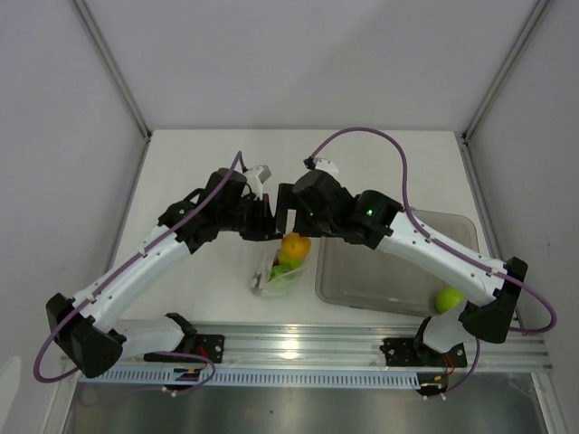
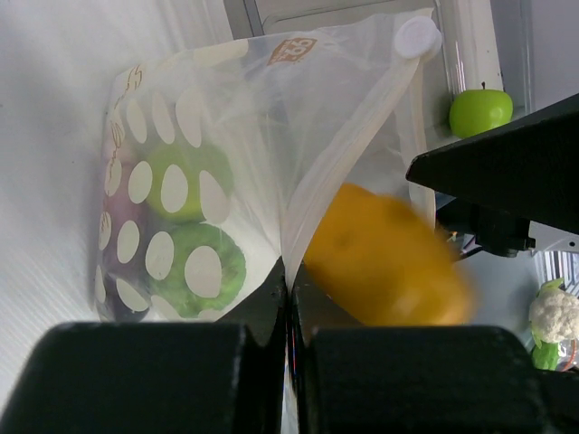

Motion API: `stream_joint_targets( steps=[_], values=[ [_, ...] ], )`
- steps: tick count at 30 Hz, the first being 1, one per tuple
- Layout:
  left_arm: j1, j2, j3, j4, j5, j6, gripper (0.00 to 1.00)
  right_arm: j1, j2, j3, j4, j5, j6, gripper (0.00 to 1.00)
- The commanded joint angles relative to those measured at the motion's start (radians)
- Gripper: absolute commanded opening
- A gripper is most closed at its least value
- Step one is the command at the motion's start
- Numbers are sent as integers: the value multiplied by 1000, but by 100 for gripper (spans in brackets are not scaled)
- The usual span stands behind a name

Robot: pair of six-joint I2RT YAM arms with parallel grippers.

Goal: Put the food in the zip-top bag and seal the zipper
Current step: Place the fake fruit in the zipper food storage bag, then pick up the fake fruit from the bin.

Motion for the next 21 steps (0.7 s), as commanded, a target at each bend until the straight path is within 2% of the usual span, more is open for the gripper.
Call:
stream_joint_targets(
  steps=[1, 8, 14, 17, 21],
  values=[
    [-5, -29, 8, 12, -6, -18, 1, 6, -14, 46, -19, 57, 6, 100],
    [-5, -29, 5, 14, -3, -18, 1, -2, -28, 56, -44, 83, 6, 99],
    [-3, -25, 31, -3, 12, -10, 1, -47, -108, 70, -85, 126, 21, 99],
    [-5, -34, 57, -9, 75, -16, 1, -115, -190, 56, -142, 187, 49, 99],
    [-3, -83, 106, -25, 112, -28, 1, -270, -345, -34, -157, 220, 64, 99]
  ],
)
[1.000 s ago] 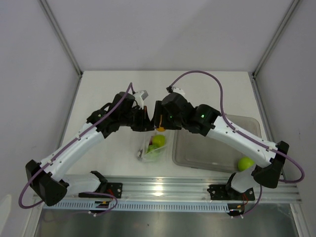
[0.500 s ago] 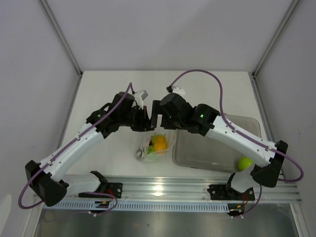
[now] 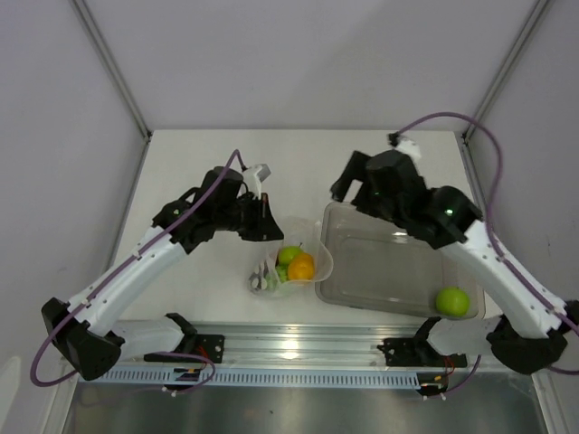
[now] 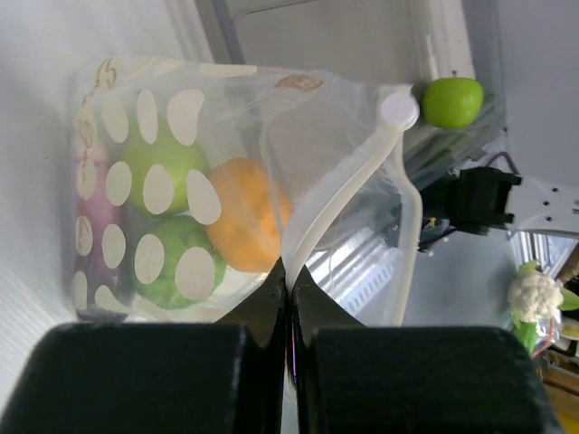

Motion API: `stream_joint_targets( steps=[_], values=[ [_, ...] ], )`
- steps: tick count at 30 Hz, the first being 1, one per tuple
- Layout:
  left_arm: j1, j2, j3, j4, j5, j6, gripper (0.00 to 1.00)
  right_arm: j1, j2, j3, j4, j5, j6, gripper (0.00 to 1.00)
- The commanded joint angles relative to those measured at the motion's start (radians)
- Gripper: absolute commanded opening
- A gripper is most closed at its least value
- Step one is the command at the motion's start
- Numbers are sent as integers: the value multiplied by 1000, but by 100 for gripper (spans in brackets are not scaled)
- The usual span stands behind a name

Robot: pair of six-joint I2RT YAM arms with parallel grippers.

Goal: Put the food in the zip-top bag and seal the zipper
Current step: Pick up the fake fruit from the bin.

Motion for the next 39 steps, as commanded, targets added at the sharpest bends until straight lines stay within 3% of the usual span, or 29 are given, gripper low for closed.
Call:
stream_joint_targets(
  steps=[1, 5, 11, 18, 23, 26, 30, 39],
  values=[
    [-5, -78, 88, -6, 62, -16, 1, -173, -167, -63, -40, 74, 33, 100],
    [-5, -75, 125, -49, 41, -5, 1, -428, -285, -197, -44, -30, 22, 99],
    [-3, -55, 85, -18, 35, -14, 1, -738, -261, -268, -130, -171, 34, 99],
    [-3, -39, 56, 8, 22, -19, 1, -841, -228, -413, -176, -121, 126, 99],
    [-3, -25, 55, 11, 24, -14, 1, -999, -282, -600, -108, -238, 135, 99],
    [-3, -16, 53, 11, 25, -11, 1, -1079, -299, -665, -127, -207, 151, 99],
    [-3, -5, 61, 11, 27, -8, 1, -1099, -304, -677, -207, -95, 229, 99],
    [-3, 6, 53, 22, 33, -10, 1, -1107, -307, -660, -326, 3, 287, 99]
  ],
)
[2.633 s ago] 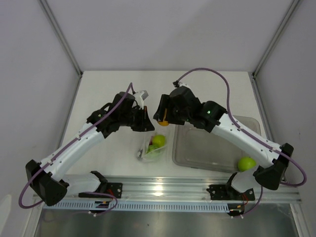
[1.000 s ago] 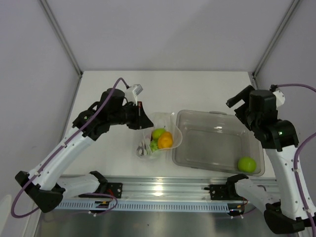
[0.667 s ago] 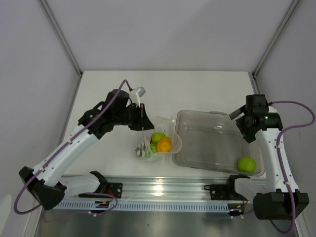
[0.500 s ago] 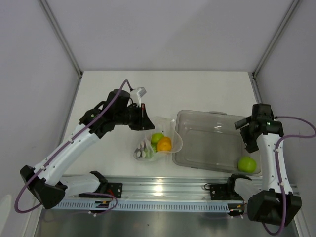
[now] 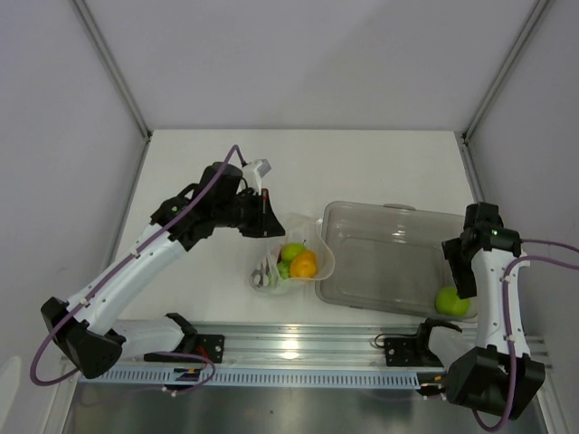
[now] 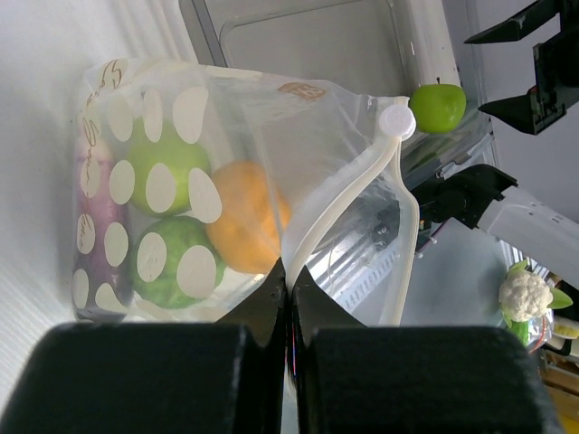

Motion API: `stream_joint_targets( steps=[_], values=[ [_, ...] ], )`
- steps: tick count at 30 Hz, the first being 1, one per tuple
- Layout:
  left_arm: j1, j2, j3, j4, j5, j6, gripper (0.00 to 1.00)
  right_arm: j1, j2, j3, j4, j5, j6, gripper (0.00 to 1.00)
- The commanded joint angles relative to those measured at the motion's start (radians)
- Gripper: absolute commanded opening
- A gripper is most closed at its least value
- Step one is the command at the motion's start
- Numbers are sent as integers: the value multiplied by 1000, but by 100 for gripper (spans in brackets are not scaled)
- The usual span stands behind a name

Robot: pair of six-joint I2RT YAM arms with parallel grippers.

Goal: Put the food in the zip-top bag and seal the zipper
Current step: Pick up the fake fruit from the bin.

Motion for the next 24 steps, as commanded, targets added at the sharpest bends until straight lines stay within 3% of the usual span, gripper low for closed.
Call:
stream_joint_targets(
  steps=[1, 24],
  values=[
    [-3, -3, 0, 36, 17, -2, 1, -11, -19, 21, -97, 106, 85, 99],
    [-5, -12, -29, 41, 4, 11, 1, -118, 76, -193, 119, 113, 39, 98]
  ],
)
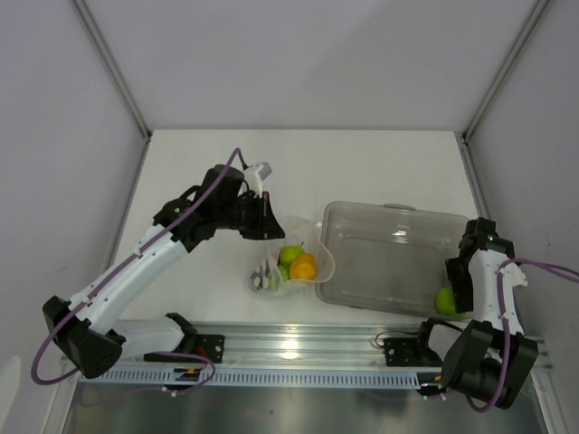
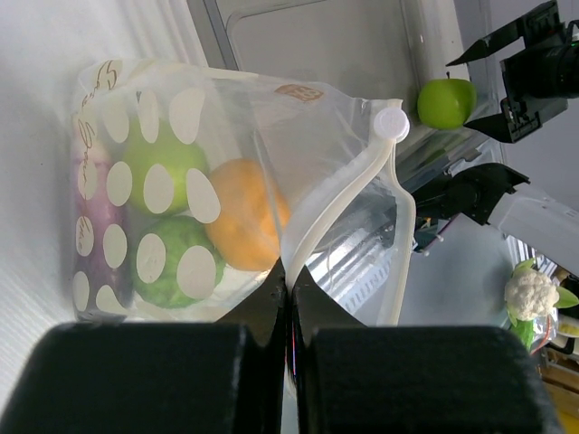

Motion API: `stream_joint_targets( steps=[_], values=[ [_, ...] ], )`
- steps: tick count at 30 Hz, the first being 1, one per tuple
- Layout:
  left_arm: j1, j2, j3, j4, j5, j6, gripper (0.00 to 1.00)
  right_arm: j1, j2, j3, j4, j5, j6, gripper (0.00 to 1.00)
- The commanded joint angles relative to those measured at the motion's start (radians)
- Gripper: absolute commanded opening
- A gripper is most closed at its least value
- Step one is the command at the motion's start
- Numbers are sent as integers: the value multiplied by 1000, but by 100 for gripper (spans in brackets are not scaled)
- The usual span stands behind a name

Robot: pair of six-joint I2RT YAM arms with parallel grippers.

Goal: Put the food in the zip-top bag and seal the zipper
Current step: Pick up the fake fruit from the bin.

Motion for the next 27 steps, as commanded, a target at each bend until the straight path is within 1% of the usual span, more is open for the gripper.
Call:
stream_joint_targets(
  steps=[1, 9, 11, 14, 17, 19, 20, 21, 23, 25, 26, 27],
  values=[
    [-3, -12, 2, 26, 5, 8, 1, -10, 34, -21, 54, 40, -3, 98],
    [-3, -15, 0, 26, -1, 6, 1, -10, 80, -67, 126, 29, -13, 97],
    [-3, -15, -3, 28, -1, 5, 1, -10, 92, -84, 150, 21, -18, 91],
    [-3, -17, -8, 29, 3, 2, 1, -10, 118, -105, 189, 0, -29, 89],
    [-3, -18, -12, 31, 2, 2, 1, -7, 134, -116, 210, -18, -47, 73],
    [-3, -20, -14, 32, 2, 0, 1, -1, 123, -120, 227, -29, -66, 60],
    [-5, -18, -17, 34, 2, 0, 1, 4, 116, -122, 233, -31, -69, 49],
    [-3, -20, -17, 32, 2, 0, 1, 7, 108, -120, 236, -35, -72, 43],
    [-5, -20, -18, 35, 3, 0, 1, 9, 86, -111, 236, -52, -87, 29],
    [-3, -20, -23, 37, 3, 0, 1, 18, 70, -101, 233, -68, -104, 21],
    [-3, -20, -28, 42, 3, -2, 1, 22, 48, -90, 230, -78, -110, 10],
    [-3, -20, -29, 42, 2, -2, 1, 53, 37, -70, 227, -80, -115, 3]
  ],
)
